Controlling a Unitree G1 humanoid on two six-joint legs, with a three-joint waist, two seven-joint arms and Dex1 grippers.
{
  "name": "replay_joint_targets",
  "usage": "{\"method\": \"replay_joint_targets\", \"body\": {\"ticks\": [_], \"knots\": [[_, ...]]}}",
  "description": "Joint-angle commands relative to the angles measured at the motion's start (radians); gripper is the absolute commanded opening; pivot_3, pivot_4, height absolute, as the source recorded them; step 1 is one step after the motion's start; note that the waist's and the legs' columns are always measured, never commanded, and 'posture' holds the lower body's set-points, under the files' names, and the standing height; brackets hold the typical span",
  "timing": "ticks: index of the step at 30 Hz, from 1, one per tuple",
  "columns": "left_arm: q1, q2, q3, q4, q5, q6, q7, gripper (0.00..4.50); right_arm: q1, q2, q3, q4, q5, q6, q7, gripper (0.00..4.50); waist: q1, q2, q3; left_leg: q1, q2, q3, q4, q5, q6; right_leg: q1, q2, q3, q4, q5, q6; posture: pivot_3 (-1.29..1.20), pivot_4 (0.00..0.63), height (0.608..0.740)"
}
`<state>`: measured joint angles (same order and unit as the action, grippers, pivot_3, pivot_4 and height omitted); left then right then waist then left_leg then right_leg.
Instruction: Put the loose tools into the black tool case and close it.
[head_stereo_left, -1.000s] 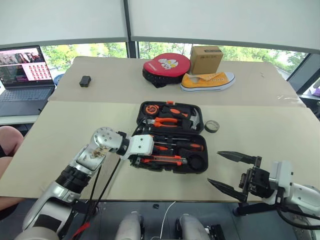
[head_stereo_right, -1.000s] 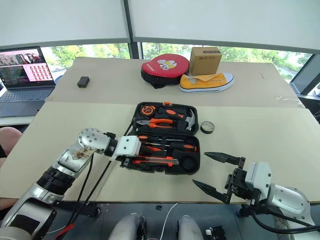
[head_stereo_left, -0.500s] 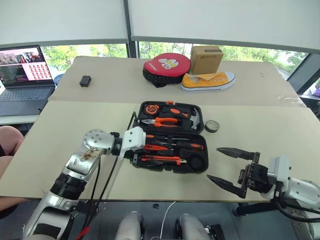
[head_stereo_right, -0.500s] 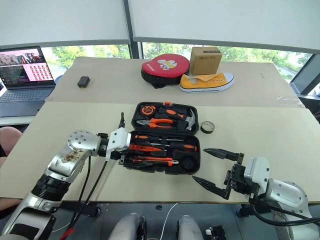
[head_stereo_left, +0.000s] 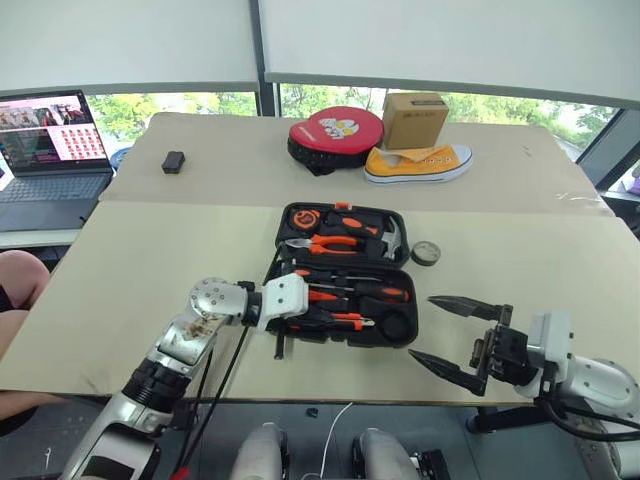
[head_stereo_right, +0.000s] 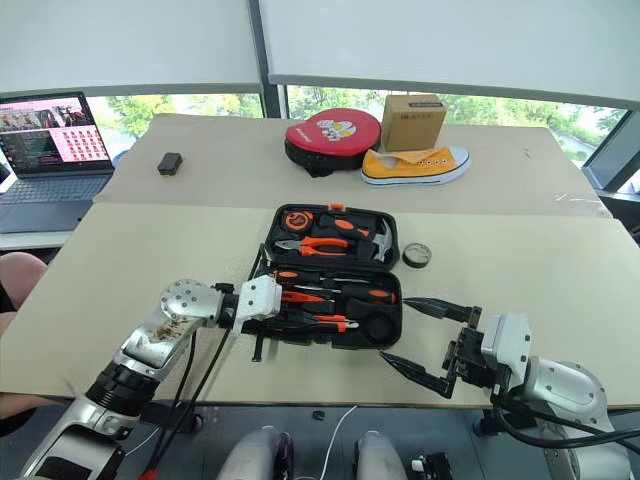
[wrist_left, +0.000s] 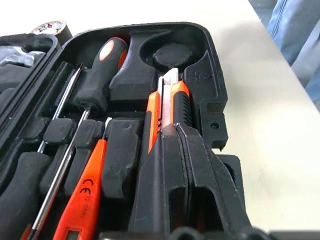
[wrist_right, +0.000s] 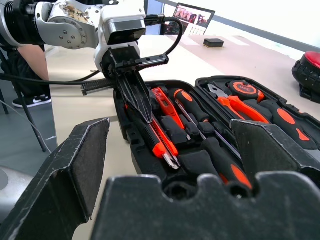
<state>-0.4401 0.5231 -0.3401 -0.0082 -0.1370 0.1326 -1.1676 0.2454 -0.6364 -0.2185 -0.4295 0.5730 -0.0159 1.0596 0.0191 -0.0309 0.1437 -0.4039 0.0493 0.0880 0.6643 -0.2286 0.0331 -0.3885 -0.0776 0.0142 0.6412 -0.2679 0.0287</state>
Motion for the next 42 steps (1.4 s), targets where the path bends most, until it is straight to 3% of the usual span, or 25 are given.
{"method": "replay_joint_targets", "body": {"ticks": [1,5,15,20,23,26,28,32,36,42], "knots": [[0.013,0.032,-0.063,0.014,0.057,0.083,-0.017,0.05,-0.002,0.008,-0.022,-0.01,0.003,-0.026,-0.009,4.5,-0.001,0.001,-0.001,0.0,0.0,0.0,0.0,0.0,0.0,0.0,0.0,0.0,0.0,0.0,0.0,0.0,0.15,0.74],[0.024,0.099,-0.1,0.002,0.11,0.115,-0.028,0.05,-0.013,0.013,-0.016,-0.002,-0.001,-0.03,-0.01,4.5,-0.008,0.002,-0.006,0.001,0.001,0.0,0.0,0.0,0.0,0.0,0.001,0.0,0.0,0.0,0.0,0.0,0.15,0.74],[0.045,0.152,-0.069,-0.003,0.091,0.126,-0.01,0.05,-0.062,0.017,-0.002,0.053,-0.012,-0.042,0.011,4.5,-0.023,0.005,-0.009,0.006,0.001,0.0,-0.002,0.0,0.0,0.001,0.002,0.003,0.002,-0.001,-0.002,0.0,0.15,0.74],[0.091,0.106,0.056,-0.039,-0.061,0.049,-0.016,0.05,-0.063,0.012,-0.022,0.064,-0.003,-0.033,0.003,4.5,-0.032,0.005,-0.009,0.006,0.002,0.0,-0.002,0.0,0.0,0.001,0.002,0.003,0.003,-0.001,-0.003,0.0,0.15,0.74],[0.117,0.085,0.216,-0.106,-0.269,0.123,-0.022,0.05,-0.032,-0.001,-0.082,0.065,0.037,0.017,-0.03,4.5,-0.029,0.005,-0.007,0.004,0.002,0.0,-0.003,0.0,0.0,-0.001,0.002,0.003,0.004,-0.002,-0.003,0.0,0.15,0.74],[0.181,0.102,0.38,-0.126,-0.37,0.097,-0.009,0.69,0.013,0.003,-0.16,0.117,0.021,0.002,-0.055,4.5,-0.021,0.004,-0.006,0.002,0.002,0.0,-0.002,0.0,0.0,-0.002,0.0,0.002,0.004,-0.002,-0.002,0.0,0.15,0.74],[0.235,0.12,0.47,-0.093,-0.39,0.076,-0.002,1.55,0.035,0.005,-0.194,0.162,-0.017,-0.032,-0.068,4.5,-0.018,0.004,-0.006,0.003,0.002,0.0,-0.002,0.0,0.0,-0.001,-0.001,0.002,0.002,-0.002,-0.002,0.0,0.15,0.74],[0.336,0.15,0.598,0.034,-0.402,-0.021,-0.056,2.86,0.036,-0.001,-0.213,0.239,-0.096,-0.067,-0.109,4.5,-0.022,0.005,-0.006,0.004,0.002,0.001,-0.003,0.0,0.0,-0.001,-0.001,0.002,0.002,-0.002,-0.002,0.0,0.15,0.74],[0.38,0.159,0.663,0.088,-0.414,-0.071,-0.078,4.35,-0.032,-0.05,-0.2,0.278,-0.129,-0.014,-0.135,4.5,-0.023,0.005,-0.006,0.004,0.002,0.001,-0.003,0.0,0.0,-0.001,-0.001,0.002,0.002,-0.002,-0.002,0.0,0.15,0.74],[0.342,0.114,0.643,0.027,-0.43,-0.059,-0.026,4.46,-0.37,-0.224,-0.056,0.324,-0.164,0.239,-0.122,4.5,-0.022,0.006,-0.004,0.004,0.002,0.003,-0.003,0.0,0.0,-0.001,-0.004,0.002,0.001,-0.002,-0.002,0.0,0.15,0.74]]}}
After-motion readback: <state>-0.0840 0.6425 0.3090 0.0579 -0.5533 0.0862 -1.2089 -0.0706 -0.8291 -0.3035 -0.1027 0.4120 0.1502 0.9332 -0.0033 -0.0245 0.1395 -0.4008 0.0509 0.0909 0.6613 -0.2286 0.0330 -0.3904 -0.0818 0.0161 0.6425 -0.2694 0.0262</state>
